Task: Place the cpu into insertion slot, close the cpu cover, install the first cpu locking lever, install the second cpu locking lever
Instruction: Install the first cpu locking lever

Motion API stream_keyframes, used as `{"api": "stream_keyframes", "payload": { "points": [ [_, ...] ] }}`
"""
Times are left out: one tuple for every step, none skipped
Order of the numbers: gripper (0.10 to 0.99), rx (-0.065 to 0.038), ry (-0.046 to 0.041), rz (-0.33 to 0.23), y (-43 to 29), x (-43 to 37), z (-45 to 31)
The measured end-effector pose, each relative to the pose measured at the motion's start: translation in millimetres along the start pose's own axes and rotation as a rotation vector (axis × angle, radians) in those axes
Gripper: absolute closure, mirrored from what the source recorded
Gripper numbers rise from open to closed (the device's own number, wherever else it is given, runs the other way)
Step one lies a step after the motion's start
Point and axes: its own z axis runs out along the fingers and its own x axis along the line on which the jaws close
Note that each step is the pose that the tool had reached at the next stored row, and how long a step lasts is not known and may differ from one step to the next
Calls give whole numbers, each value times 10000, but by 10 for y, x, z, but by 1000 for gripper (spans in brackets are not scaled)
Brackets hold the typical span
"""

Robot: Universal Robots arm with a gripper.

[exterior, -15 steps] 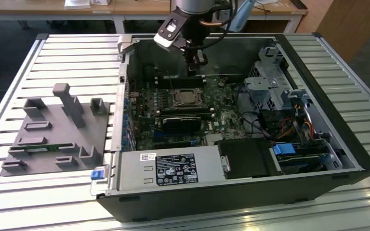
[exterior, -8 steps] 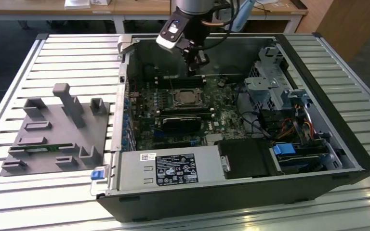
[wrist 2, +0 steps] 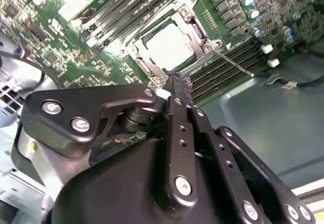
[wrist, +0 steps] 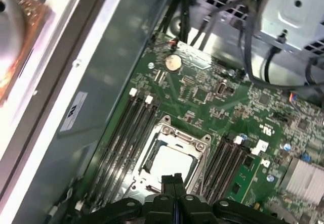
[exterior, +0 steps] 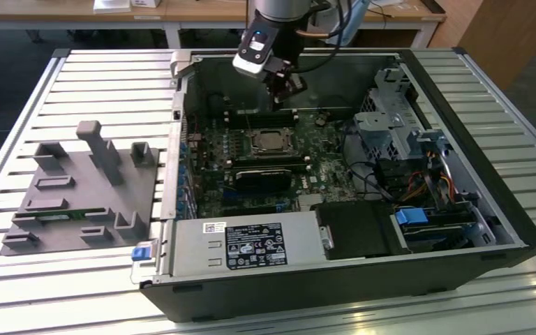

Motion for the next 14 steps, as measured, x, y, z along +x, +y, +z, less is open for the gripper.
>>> {"api": "stream_keyframes", "payload": {
  "points": [
    [980, 1, 5, -137, 0, 0, 0],
    [980, 1, 10, -271, 0, 0, 0],
    [980, 3, 15, -413, 0, 0, 0],
    [980, 4, 20, -565, 0, 0, 0],
    [980, 5, 26, -719, 0, 0, 0],
    [980, 6, 31, -870, 0, 0, 0],
    [980, 8, 37, -1035, 0, 0, 0],
    [980, 9, 43, -1190, 0, 0, 0],
    [980, 10, 48, -1351, 0, 0, 0],
    [980, 11, 55, -1520, 0, 0, 0],
    [980, 12, 61, -1699, 0, 0, 0],
    [980, 13, 68, -1877, 0, 0, 0],
    [980, 15, 74, -2058, 0, 0, 0],
    [980, 16, 81, -2237, 0, 0, 1]
  ]
}}
